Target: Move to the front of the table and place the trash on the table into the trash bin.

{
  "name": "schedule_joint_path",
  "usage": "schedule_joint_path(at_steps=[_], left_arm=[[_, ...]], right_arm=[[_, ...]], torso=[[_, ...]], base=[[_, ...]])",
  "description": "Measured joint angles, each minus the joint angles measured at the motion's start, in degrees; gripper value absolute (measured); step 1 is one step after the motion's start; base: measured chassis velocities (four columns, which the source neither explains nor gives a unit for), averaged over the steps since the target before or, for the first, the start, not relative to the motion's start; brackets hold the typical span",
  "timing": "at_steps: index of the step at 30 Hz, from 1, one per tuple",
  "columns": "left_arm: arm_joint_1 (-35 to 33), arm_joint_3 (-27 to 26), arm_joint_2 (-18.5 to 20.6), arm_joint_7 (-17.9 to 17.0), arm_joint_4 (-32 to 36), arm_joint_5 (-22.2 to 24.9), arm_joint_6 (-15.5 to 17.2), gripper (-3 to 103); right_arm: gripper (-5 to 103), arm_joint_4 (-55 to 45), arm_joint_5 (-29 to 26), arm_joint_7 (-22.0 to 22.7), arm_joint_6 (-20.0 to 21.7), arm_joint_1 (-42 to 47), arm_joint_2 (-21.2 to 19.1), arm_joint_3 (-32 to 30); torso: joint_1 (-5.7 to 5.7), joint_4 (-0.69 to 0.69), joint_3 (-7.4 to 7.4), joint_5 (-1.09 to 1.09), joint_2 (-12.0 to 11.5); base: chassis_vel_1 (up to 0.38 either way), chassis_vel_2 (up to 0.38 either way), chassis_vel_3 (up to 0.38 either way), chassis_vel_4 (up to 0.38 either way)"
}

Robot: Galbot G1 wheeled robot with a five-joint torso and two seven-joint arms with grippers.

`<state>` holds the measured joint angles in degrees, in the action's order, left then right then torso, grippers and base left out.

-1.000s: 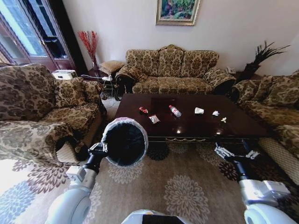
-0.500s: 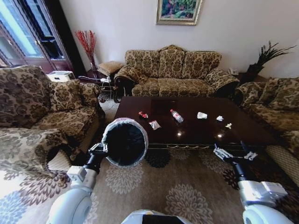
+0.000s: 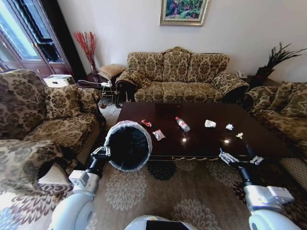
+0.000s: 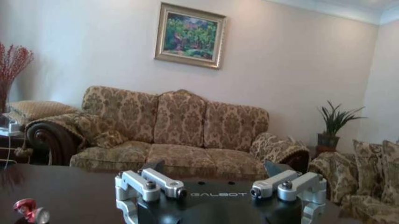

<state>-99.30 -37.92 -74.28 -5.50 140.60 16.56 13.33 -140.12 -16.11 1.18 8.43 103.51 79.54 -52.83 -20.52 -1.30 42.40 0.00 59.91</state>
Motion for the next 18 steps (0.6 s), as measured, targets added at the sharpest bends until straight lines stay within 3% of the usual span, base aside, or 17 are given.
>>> schedule_joint_path(at_steps=[18], left_arm=[[-0.4,-0.3,-0.5,0.2,-0.6,-0.7,-0.9,0]], right_arm=[[100,1.2,0.7,0.0,0.2,-1.4,-0.5,1.7]], torso=[[0.02,-0.02,-0.02,-0.01,0.0]], base=[[-0.099,0.154,0.161,-0.096]])
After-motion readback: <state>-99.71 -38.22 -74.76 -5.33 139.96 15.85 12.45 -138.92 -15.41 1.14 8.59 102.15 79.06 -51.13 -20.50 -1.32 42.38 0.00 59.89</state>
